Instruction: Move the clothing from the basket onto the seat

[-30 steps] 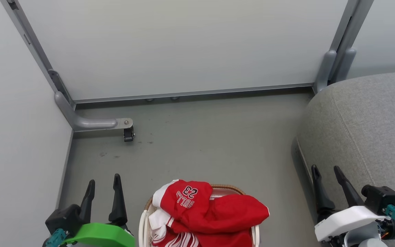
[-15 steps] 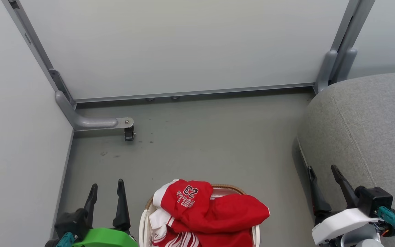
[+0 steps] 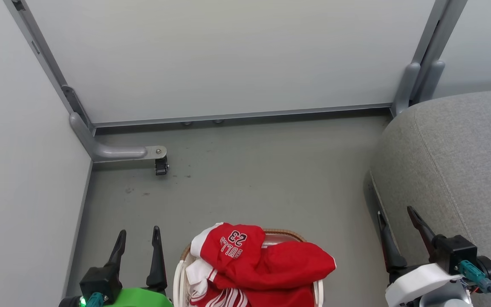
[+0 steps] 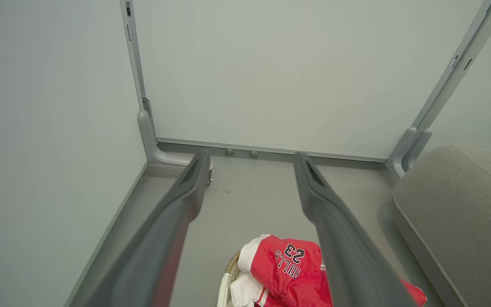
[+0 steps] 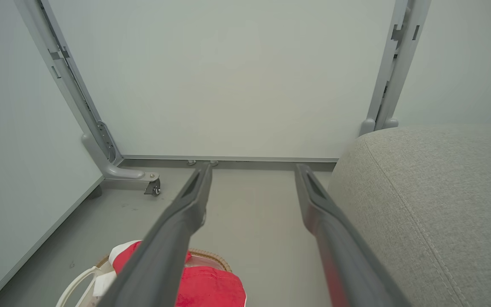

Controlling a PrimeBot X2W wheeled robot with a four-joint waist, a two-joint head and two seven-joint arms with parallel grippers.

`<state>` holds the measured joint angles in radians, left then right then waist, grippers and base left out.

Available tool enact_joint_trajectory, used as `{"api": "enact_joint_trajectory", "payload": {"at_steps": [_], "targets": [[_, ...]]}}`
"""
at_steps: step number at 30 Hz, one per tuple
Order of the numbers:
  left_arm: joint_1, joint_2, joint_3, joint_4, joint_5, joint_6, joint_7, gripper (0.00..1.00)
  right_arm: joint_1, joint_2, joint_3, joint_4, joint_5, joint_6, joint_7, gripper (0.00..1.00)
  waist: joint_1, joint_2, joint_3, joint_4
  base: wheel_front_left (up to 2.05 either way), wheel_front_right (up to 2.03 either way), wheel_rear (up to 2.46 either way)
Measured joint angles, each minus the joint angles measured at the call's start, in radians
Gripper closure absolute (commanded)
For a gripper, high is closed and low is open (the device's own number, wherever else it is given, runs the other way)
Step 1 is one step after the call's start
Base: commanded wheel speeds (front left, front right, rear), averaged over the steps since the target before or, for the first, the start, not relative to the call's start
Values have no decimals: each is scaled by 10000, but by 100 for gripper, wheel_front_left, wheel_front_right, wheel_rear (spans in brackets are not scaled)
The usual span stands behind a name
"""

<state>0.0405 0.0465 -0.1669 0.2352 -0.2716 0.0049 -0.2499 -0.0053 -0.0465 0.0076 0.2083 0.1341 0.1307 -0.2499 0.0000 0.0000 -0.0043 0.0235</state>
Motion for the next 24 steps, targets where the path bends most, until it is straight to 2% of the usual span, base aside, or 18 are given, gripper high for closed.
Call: {"api": "enact_joint_trajectory", "payload": {"at_steps": [6,24], "targets": [[12,2,-69,81,334,40,-128,0,1,-6,27,36,-410,0,-117,0,0,0,-18,18,0,0,0],[22,4,-86,263,349,40,-140,0,1,-8,-2,50,-431,0,-117,0,0,0,-1,14,0,0,0]]}}
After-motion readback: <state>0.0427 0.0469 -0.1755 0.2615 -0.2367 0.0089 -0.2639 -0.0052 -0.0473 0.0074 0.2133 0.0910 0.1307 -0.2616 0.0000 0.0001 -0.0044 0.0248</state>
